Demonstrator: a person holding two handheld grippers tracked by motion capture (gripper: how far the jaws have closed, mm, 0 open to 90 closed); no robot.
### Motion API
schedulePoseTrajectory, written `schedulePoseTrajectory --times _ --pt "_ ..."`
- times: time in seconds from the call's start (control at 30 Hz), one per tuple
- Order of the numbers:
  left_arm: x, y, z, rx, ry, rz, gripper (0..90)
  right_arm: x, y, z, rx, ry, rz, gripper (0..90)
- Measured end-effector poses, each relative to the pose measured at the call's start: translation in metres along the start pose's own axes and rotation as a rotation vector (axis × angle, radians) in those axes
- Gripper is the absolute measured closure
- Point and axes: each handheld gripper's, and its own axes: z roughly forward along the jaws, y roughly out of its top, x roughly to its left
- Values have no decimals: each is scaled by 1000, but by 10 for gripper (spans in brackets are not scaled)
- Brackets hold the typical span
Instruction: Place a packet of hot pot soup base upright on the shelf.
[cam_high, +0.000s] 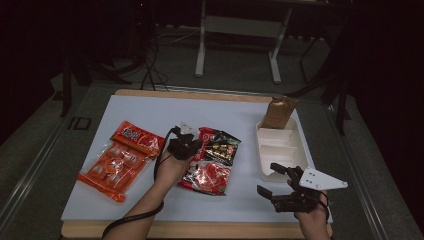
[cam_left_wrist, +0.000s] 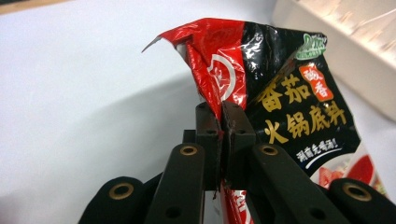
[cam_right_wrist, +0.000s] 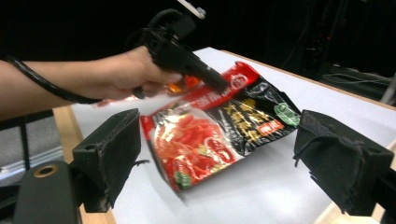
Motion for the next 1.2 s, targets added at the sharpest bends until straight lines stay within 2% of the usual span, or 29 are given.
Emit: schedulePoseTrajectory --times 0.1,0.2,0.23,0.33,0.5,0.7,0.77,0.83,0.9,0.97,1.1,1.13,1.2 --pt "-4 0 -7 -24 -10 6 879 0 0 0 -3 -6 4 158" --pt "-8 1 -16 -52 -36 11 879 0 0 0 -2 -14 0 170" --pt "-10 2 -18 -66 -51 16 879 -1 1 0 -1 -25 -8 175" --pt "-15 3 -25 -87 -65 23 880 -2 1 -2 -27 -47 -7 175" --pt "-24 3 -34 -128 -85 35 879 -3 4 -6 -32 -84 -21 175" --pt "-29 2 -43 -167 -106 42 880 -2 6 -7 -47 -75 -10 175" --pt "-31 1 -46 -193 -110 38 879 -1 7 -7 -42 -73 -23 176" --pt "-33 0 -49 -213 -122 46 879 -1 8 -8 -27 -93 -52 168" --pt "-34 -1 -51 -214 -127 40 879 -1 8 -8 -23 -100 -64 143" --pt "-37 -2 -54 -224 -130 54 880 -3 7 -8 -22 -136 -91 140" --pt "-38 -2 -58 -242 -139 60 883 -4 8 -10 -36 -141 -59 138" --pt "-38 -2 -61 -251 -150 56 884 -6 9 -12 -57 -143 -19 129" --pt "-37 -2 -63 -266 -160 46 884 -7 9 -12 -52 -138 20 108"
